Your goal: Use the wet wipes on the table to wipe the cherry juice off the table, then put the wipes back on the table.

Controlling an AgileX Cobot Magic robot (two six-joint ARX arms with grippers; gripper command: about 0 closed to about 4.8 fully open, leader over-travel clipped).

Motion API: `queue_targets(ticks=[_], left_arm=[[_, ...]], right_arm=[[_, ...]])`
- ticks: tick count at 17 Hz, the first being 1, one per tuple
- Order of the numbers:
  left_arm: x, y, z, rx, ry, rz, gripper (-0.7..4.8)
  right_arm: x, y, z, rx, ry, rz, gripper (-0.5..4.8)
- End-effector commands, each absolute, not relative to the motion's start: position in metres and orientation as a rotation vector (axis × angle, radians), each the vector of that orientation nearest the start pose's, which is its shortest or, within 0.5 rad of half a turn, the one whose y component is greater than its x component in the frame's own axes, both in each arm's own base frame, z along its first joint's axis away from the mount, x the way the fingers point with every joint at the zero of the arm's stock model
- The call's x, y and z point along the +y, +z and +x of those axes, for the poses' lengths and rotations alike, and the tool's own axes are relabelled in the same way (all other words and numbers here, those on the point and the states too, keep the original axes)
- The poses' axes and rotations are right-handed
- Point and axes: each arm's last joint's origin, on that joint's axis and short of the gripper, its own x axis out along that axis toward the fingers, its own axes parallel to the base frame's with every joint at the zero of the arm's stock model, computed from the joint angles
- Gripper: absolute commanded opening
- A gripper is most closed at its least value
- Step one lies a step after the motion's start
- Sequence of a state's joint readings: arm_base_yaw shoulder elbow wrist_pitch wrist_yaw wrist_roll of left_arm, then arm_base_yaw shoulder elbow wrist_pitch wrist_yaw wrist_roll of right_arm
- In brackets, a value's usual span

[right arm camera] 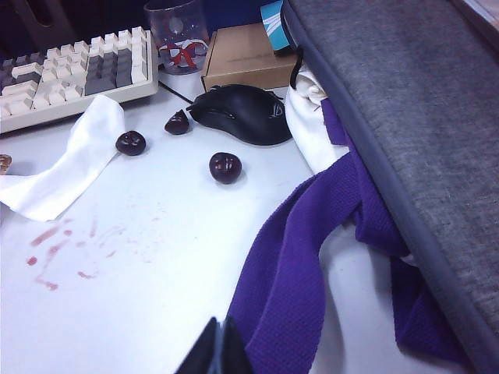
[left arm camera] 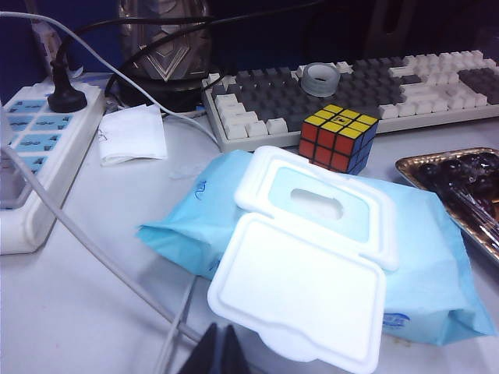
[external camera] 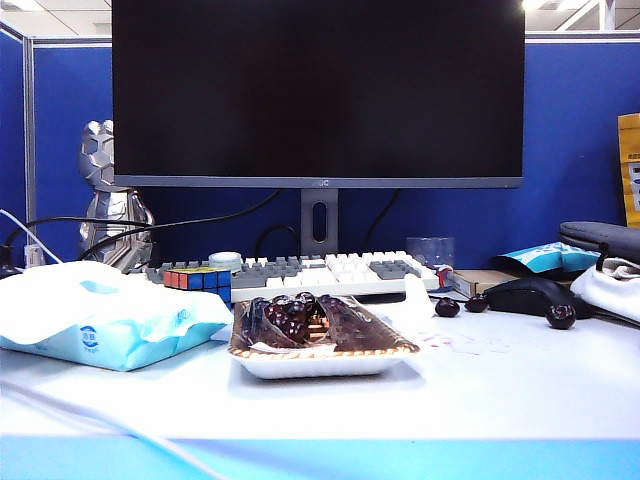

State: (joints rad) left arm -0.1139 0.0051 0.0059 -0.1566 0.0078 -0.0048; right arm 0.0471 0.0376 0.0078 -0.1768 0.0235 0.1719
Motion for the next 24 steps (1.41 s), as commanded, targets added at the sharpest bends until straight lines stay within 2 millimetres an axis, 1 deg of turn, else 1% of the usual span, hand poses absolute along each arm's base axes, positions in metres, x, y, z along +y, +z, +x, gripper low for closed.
queue_targets(ticks=[1, 6, 7, 8, 9, 10, 13, 14, 16, 17, 18, 19, 20, 22, 23, 24], left_arm=[[-0.011, 0.149, 0.096, 0.166, -0.123, 0.000, -0.02], [-0.011, 0.149, 0.096, 0.166, -0.123, 0.000, -0.02], [-0.011, 0.149, 0.096, 0.166, -0.123, 0.000, -0.02], [-0.011, 0.149, 0.096, 0.166, -0.123, 0.000, -0.02], [-0.011, 0.149, 0.096, 0.166, -0.123, 0.000, -0.02], [-0.011, 0.149, 0.096, 0.166, -0.123, 0.000, -0.02], [-0.011, 0.149, 0.096, 0.166, -0.123, 0.000, -0.02], [-0.011, 0.149, 0.096, 0.166, -0.123, 0.000, -0.02], [-0.011, 0.149, 0.096, 0.166, -0.123, 0.000, -0.02], [-0.011, 0.149, 0.096, 0.166, -0.123, 0.000, -0.02], [-0.011, 0.149, 0.096, 0.166, -0.123, 0.000, -0.02], [-0.011, 0.149, 0.096, 0.166, -0.123, 0.000, -0.02], [-0.011, 0.149, 0.096, 0.166, -0.123, 0.000, -0.02], [-0.011, 0.149, 0.096, 0.166, -0.123, 0.000, -0.02], [-0.011, 0.149, 0.096, 0.166, -0.123, 0.000, -0.02], [-0.011, 0.149, 0.096, 0.166, -0.123, 0.000, -0.02]], right_arm=[[0.004, 0.146, 0.098, 0.201, 0.006, 0.169, -0.05], [0.004, 0.146, 0.098, 0.201, -0.002, 0.166, -0.05], [0.003, 0.148, 0.098, 0.181, -0.031, 0.166, -0.05], [0.003, 0.152, 0.099, 0.133, -0.028, 0.206, -0.04], [0.004, 0.162, 0.099, 0.049, 0.015, 0.266, 0.13], [0.006, 0.178, 0.098, -0.053, 0.084, 0.312, 0.18], [0.005, 0.231, 0.087, -0.215, 0.113, 0.313, 0.18], [0.005, 0.251, 0.084, -0.244, 0.115, 0.300, 0.18], [0.007, 0.283, 0.091, -0.220, 0.174, 0.274, 0.18], [0.011, 0.303, 0.105, -0.171, 0.255, 0.265, 0.18], [0.013, 0.315, 0.115, -0.132, 0.314, 0.261, 0.18], [0.017, 0.332, 0.134, -0.058, 0.401, 0.261, 0.17], [0.019, 0.342, 0.151, 0.012, 0.450, 0.277, 0.06], [0.023, 0.353, 0.188, 0.173, 0.479, 0.411, -0.04], [0.025, 0.354, 0.203, 0.221, 0.506, 0.464, -0.03], [0.029, 0.351, 0.229, 0.242, 0.616, 0.493, -0.03]])
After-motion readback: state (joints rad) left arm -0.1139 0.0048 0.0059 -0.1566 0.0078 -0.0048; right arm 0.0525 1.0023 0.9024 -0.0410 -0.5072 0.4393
